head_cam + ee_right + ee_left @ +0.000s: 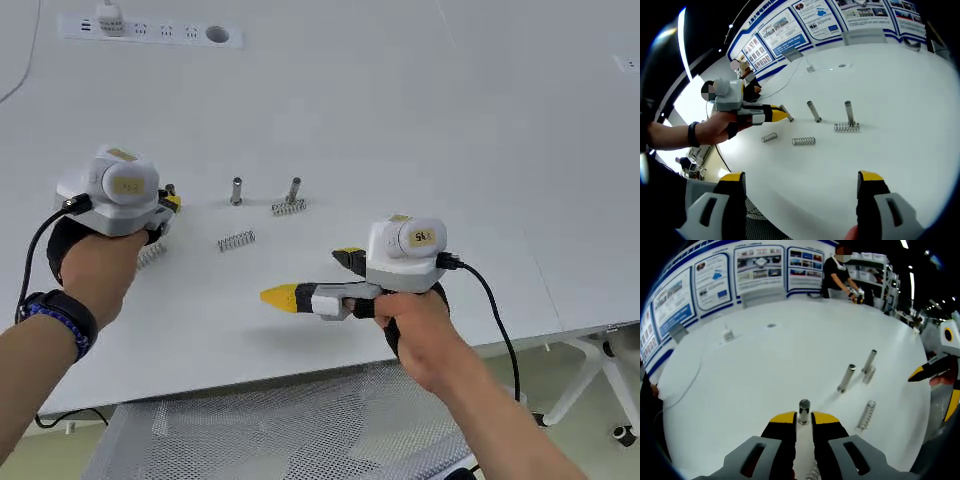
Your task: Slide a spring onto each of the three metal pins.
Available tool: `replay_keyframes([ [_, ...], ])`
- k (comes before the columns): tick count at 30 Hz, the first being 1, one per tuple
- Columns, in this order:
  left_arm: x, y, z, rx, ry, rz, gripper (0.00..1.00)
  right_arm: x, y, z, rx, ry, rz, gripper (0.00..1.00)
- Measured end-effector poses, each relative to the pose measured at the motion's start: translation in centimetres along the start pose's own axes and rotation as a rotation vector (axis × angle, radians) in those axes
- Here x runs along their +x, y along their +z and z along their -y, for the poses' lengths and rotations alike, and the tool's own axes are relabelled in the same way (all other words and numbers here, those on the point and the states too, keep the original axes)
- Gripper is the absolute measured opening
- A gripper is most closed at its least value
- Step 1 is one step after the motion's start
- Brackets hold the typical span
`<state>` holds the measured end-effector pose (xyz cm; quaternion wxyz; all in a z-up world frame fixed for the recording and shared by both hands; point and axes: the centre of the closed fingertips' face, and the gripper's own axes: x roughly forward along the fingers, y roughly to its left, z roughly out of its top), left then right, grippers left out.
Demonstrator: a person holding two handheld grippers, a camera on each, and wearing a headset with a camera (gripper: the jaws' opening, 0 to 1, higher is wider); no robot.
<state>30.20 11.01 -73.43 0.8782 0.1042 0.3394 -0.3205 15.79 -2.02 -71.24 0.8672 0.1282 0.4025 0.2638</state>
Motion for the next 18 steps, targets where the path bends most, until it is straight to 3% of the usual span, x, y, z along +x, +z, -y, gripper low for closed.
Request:
replay_keyframes([
  [13,-0.9,-1.9,0.0,-0.02,-0.021,-0.022,0.28,0.2,-0.1,0.0,-0.002,0.006,-0.002,0.93],
  [18,-1.5,-2.9,-0.1,-0.024,-0.02,-0.029,0.3,0.2,-0.2,-0.1,-0.001,0.006,-0.004,0.93],
])
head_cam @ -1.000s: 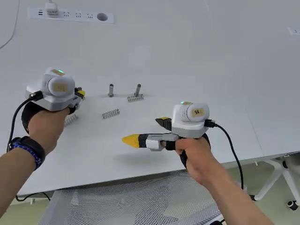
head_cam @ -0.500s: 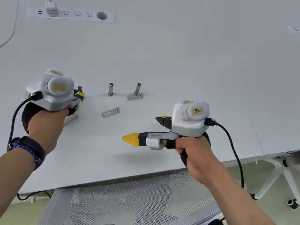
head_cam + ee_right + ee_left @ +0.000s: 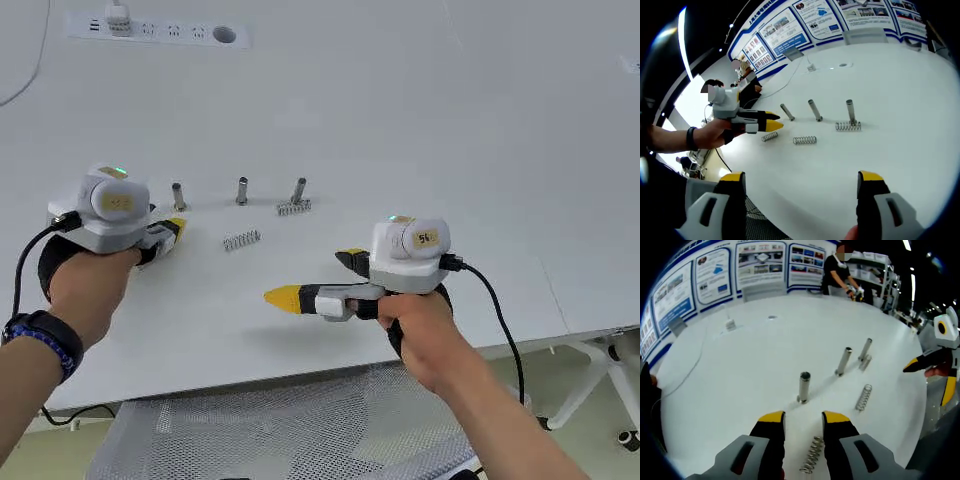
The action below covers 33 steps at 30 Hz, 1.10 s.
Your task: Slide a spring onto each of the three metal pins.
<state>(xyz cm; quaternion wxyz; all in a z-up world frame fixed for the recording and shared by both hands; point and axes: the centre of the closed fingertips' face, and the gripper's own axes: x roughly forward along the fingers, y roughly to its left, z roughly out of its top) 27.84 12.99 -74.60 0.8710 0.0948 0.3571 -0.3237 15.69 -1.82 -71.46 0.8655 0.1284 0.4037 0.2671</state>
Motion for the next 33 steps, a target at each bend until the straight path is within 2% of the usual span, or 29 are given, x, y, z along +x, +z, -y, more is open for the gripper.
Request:
replay_keyframes([
  [4,-0.5,-0.8,0.0,-0.009,-0.005,-0.012,0.33,0.1,-0.2,-0.1,-0.002,0.002,-0.005,0.93],
  [11,-1.6,-1.4,0.0,0.002,-0.015,-0.01,0.35,0.3,-0.6,-0.3,-0.013,0.009,-0.015,0.94],
  [16,-2.6,-1.9,-0.1,-0.017,-0.015,0.001,0.36,0.5,-1.2,-0.4,-0.023,0.01,-0.021,0.94],
  [22,-3.3,-2.6,0.2,-0.016,-0.021,-0.001,0.37,0.4,-1.0,-0.2,-0.032,0.005,-0.015,0.94],
  [27,-4.0,-2.8,0.4,-0.023,-0.028,0.002,0.38,0.4,-0.7,-0.2,-0.077,0.006,-0.007,0.96],
  [33,-5.0,-3.0,0.5,-0.033,-0.035,0.009,0.41,0.6,-0.6,-0.3,-0.086,0.01,-0.002,0.97],
])
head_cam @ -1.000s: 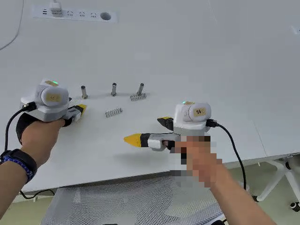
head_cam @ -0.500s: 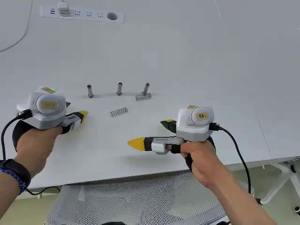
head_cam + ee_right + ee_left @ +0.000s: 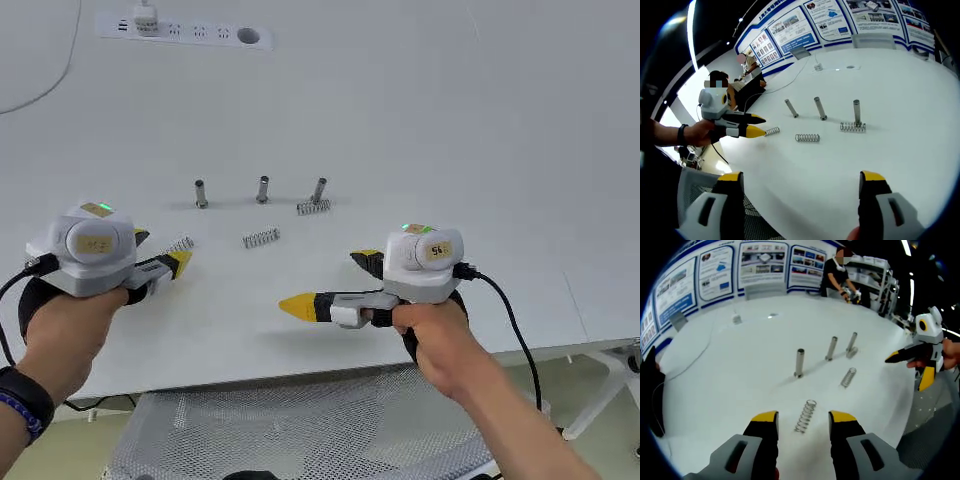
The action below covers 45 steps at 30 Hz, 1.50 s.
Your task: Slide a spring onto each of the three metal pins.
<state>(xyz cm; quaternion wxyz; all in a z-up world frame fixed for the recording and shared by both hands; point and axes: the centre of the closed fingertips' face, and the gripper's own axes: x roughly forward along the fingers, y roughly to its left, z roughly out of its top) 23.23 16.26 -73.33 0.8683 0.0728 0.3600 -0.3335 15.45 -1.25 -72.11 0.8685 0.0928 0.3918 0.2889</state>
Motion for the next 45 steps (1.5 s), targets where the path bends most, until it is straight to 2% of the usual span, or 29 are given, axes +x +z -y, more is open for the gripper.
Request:
replay_keyframes([
  [2,-0.3,-0.2,-0.1,0.004,-0.003,-0.002,0.42,0.1,0.0,-0.1,-0.003,0.002,0.001,0.97],
  [6,-0.9,-0.7,-0.3,-0.025,-0.01,0.0,0.45,0.1,0.2,0.0,-0.003,0.002,0.003,0.97],
  [16,-2.3,-1.6,-0.1,-0.011,-0.031,-0.009,0.54,0.2,0.7,0.4,0.003,-0.006,0.014,0.97],
  [29,-3.7,-1.6,0.5,-0.014,-0.063,0.01,0.67,0.3,0.8,0.4,0.007,-0.005,0.019,0.97],
  [35,-4.3,-2.1,0.1,-0.022,-0.059,0.009,0.71,0.3,1.0,0.5,0.005,-0.005,0.026,0.97],
  [45,-4.7,-2.0,0.7,0.009,-0.092,0.004,0.76,0.3,1.2,0.3,0.004,-0.001,0.036,0.97],
])
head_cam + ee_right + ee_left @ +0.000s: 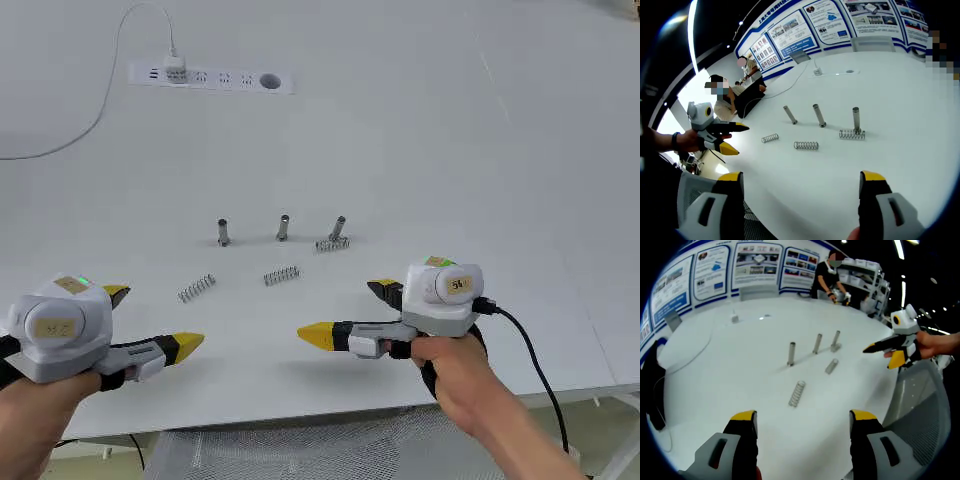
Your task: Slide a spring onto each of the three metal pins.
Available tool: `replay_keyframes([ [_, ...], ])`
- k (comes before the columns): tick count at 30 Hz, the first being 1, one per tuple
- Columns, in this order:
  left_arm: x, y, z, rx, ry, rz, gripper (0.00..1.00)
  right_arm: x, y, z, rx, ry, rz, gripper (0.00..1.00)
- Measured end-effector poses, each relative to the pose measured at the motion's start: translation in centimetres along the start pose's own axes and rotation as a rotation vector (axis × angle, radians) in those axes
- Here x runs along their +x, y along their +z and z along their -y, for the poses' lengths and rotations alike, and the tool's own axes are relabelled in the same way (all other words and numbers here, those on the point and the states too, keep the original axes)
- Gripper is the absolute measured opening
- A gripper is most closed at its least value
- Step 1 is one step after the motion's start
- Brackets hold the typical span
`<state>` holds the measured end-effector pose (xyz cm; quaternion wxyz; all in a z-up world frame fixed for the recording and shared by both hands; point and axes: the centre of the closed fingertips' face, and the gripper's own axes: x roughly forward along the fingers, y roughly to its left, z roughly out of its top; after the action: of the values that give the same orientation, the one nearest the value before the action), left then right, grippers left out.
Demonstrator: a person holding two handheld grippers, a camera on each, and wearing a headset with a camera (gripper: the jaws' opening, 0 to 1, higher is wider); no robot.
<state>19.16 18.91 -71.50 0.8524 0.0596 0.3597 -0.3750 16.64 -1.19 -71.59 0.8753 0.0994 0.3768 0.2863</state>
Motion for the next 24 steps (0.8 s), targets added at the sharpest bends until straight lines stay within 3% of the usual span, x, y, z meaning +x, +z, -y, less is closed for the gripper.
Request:
replay_keyframes([
  [14,0.3,-0.3,0.9,0.024,-0.05,-0.025,0.86,0.0,-0.1,-0.1,-0.003,0.001,-0.004,0.97],
  [24,0.9,-0.2,1.3,0.083,-0.084,-0.063,0.88,-0.1,-0.1,-0.1,-0.003,0.002,-0.004,0.97],
])
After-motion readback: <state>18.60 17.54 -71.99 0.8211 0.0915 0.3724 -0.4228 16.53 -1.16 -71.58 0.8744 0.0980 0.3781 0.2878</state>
